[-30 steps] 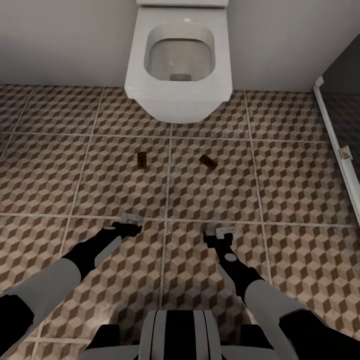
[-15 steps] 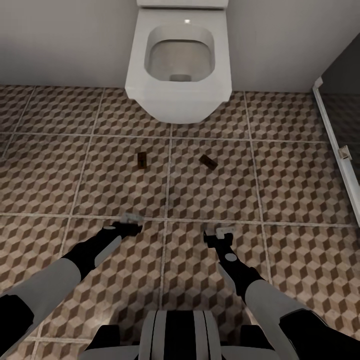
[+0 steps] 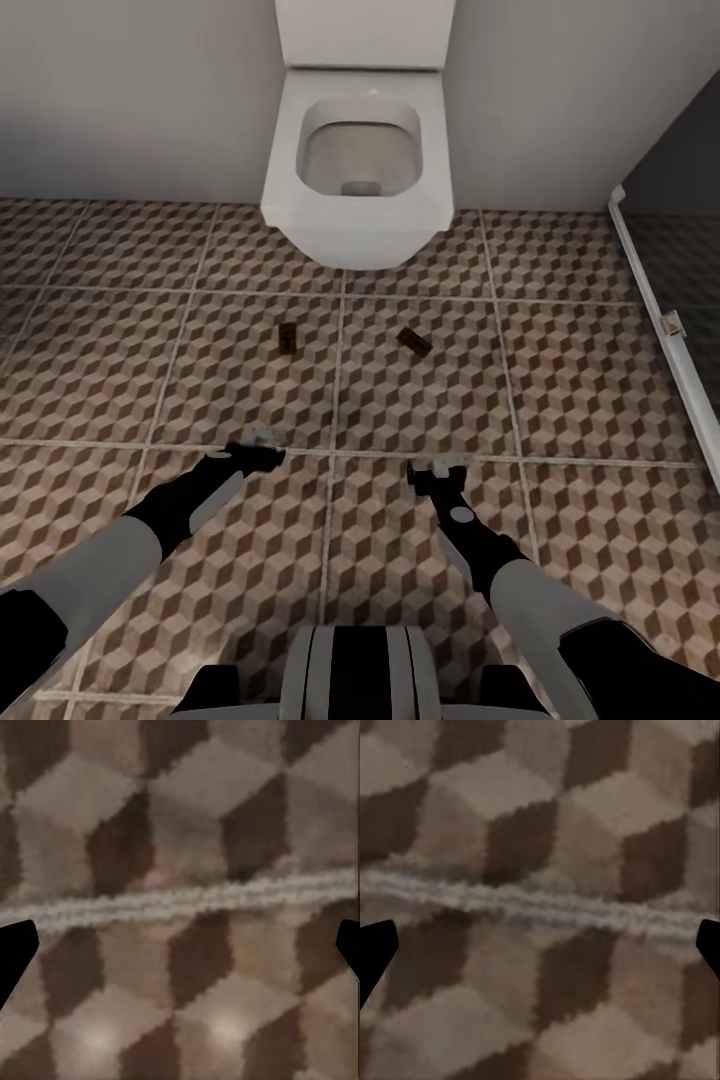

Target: Take the four mousetraps from the cabinet in the bathroom and place them on the bathroom floor. Make sure all four end up on the same floor surface, and ensure that at least two of them are either under or directly next to the same bathroom sink.

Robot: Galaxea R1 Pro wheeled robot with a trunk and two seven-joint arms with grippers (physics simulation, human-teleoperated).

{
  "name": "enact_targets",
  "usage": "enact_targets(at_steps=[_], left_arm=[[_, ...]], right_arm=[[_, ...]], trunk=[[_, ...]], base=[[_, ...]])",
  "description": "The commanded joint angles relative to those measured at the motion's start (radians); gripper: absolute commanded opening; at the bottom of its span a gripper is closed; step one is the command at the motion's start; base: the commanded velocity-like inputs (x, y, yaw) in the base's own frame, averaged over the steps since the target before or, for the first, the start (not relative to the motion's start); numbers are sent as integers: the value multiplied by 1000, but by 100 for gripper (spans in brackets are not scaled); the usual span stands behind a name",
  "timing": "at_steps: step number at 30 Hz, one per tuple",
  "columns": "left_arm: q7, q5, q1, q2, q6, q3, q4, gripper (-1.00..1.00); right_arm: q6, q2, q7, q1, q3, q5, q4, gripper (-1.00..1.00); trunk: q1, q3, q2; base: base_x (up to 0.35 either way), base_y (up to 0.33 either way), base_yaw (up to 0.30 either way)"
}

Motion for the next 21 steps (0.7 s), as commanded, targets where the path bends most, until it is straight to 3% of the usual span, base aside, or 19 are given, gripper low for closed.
enact_targets(at_steps=[1,21], left_arm=[[10,11,-1,2,2,-7,-3,100],[10,13,-1,4,3,-9,-1,100]], right_arm=[[-3,0,-6,-1,8,-7,2,100],[-4,0,-6,-1,8,-7,1,100]], trunk=[[-1,3,0],[-10,81,5]], base=[[0,0,0],[0,0,0]])
